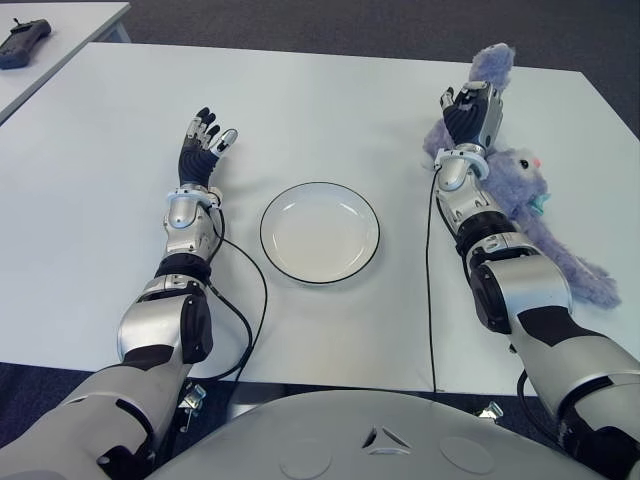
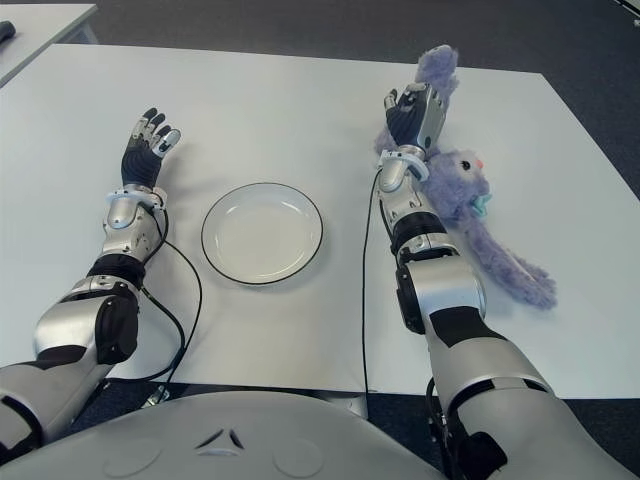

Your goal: Put the doll into the plate.

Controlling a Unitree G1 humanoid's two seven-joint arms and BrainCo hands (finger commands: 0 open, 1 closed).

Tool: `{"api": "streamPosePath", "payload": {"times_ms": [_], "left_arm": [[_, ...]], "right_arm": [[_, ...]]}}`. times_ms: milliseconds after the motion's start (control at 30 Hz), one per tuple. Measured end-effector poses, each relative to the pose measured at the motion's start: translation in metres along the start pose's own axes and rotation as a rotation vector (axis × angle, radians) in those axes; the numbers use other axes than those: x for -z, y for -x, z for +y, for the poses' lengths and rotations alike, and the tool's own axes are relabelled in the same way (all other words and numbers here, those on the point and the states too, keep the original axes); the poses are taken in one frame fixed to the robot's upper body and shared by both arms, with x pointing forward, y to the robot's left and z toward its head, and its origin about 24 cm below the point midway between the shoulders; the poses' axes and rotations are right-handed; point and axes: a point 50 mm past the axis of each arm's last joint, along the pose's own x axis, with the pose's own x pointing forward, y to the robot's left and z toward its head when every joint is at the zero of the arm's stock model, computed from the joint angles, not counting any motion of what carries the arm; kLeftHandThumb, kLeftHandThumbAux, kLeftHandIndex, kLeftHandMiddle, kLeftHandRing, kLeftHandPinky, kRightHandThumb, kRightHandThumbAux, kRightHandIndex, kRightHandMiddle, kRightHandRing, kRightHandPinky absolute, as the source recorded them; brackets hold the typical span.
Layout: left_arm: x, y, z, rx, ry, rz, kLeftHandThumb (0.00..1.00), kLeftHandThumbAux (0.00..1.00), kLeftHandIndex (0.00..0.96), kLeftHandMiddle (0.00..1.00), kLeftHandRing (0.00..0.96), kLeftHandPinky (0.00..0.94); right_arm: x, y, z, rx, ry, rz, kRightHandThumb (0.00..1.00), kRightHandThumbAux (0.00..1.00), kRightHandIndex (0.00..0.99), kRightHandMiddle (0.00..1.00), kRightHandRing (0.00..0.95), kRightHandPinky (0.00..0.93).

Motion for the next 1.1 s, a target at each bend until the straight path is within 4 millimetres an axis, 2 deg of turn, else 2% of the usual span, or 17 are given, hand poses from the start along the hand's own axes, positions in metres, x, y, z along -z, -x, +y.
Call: {"api": "streamPosePath", "payload": {"times_ms": [433,1100], "left_arm": [[0.000,0.000,0.000,0.001,0.000,0.000,0.000,0.644,0.045,0.072,0.028,0.000],[0.000,0.000,-0.001,0.002,0.000,0.000,0.000,0.638,0.031,0.070,0.030,0.000]], "right_arm": [[-0.008,0.001,0.000,0.000,-0.052,-0.089,0.487,0.723,0.794,0.894,0.898,0.881],[-0.020,-0.002,-0.005,0.036,-0.105,-0.175,0.467,0.723,0.800,0.894,0.899,0.879]]}}
